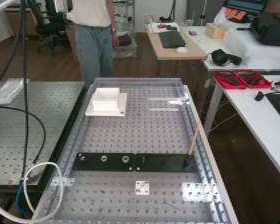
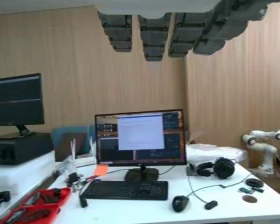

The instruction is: Grab the larger nut and place it in the white container

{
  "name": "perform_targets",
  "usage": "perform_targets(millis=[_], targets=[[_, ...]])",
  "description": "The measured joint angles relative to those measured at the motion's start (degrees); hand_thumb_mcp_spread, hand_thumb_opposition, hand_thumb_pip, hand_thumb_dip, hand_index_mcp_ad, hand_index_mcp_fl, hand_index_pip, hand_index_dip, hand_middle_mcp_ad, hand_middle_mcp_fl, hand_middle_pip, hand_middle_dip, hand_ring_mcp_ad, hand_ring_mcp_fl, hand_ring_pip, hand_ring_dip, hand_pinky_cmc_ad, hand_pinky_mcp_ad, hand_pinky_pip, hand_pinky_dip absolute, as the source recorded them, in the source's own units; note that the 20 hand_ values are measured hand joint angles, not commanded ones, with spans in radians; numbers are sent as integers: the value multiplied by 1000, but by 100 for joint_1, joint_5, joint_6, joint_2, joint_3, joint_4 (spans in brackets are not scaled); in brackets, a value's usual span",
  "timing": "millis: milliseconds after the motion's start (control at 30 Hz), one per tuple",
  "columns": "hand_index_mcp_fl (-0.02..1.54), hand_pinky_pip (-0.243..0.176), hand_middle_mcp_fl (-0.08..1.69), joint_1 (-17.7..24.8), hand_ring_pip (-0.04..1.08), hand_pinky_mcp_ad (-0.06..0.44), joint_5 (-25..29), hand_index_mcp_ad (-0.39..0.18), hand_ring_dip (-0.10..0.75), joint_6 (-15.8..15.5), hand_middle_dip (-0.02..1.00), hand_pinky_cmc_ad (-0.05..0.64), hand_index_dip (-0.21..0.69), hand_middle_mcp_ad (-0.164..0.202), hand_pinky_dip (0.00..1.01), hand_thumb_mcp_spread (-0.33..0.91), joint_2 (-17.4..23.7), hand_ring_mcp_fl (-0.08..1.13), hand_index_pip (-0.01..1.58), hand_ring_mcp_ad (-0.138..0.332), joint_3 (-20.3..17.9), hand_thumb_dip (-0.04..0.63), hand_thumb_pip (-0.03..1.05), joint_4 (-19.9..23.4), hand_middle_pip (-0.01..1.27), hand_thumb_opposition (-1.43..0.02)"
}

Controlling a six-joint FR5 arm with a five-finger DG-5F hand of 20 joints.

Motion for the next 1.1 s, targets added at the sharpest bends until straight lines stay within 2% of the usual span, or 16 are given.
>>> perform_targets(millis=[133,167,200,267,300,333,400,467,500,533,567,667,767,867,1100], targets=[[23,-10,38,-2,17,47,8,-37,16,-2,28,45,0,63,17,-2,-6,0,7,70,0,5,17,6,19,-7],[21,-10,33,-2,14,51,9,-37,16,-3,24,49,0,65,30,21,-7,0,7,70,0,0,75,7,19,-56],[17,-10,38,-3,23,49,9,-37,21,-2,37,54,0,63,63,87,-9,0,10,70,1,23,255,10,52,-157],[23,-10,38,-5,28,93,9,-37,21,-1,66,79,0,63,159,194,-14,3,38,70,2,54,415,11,87,-318],[21,-28,40,-8,47,115,9,-37,24,-2,89,117,2,65,199,206,-17,3,45,65,2,54,394,13,91,-379],[23,-24,33,-8,37,147,8,-40,28,-2,94,133,2,65,225,204,-19,3,51,66,2,51,372,16,87,-424],[17,-44,40,-11,51,197,8,-45,44,0,127,180,17,65,284,204,-22,3,56,79,2,51,375,21,103,-541],[23,-40,33,-12,77,218,7,-45,51,2,150,213,17,65,307,204,-24,2,68,93,1,52,405,25,108,-585],[23,-59,38,-14,79,229,7,-45,51,4,161,236,14,65,319,206,-25,2,68,110,2,51,408,26,122,-621],[19,-59,38,-17,80,250,6,-45,52,3,161,244,21,65,335,206,-26,2,70,108,2,51,408,26,120,-637],[19,-59,38,-18,75,250,6,-45,58,2,161,267,30,66,353,209,-26,2,72,126,2,51,408,26,120,-644],[17,-63,40,-22,91,269,5,-45,61,3,175,298,30,68,375,209,-27,2,77,138,4,51,408,29,122,-682],[23,-63,38,-26,93,278,6,-47,63,0,175,297,30,70,382,195,-29,3,87,155,9,54,456,26,134,-696],[23,-75,38,-27,91,297,8,-47,66,-2,187,314,30,73,384,194,-29,3,87,154,12,49,456,27,138,-702],[21,-75,38,-31,94,297,1,-44,66,2,188,330,31,70,398,180,-35,3,87,154,18,49,456,38,138,-721]])
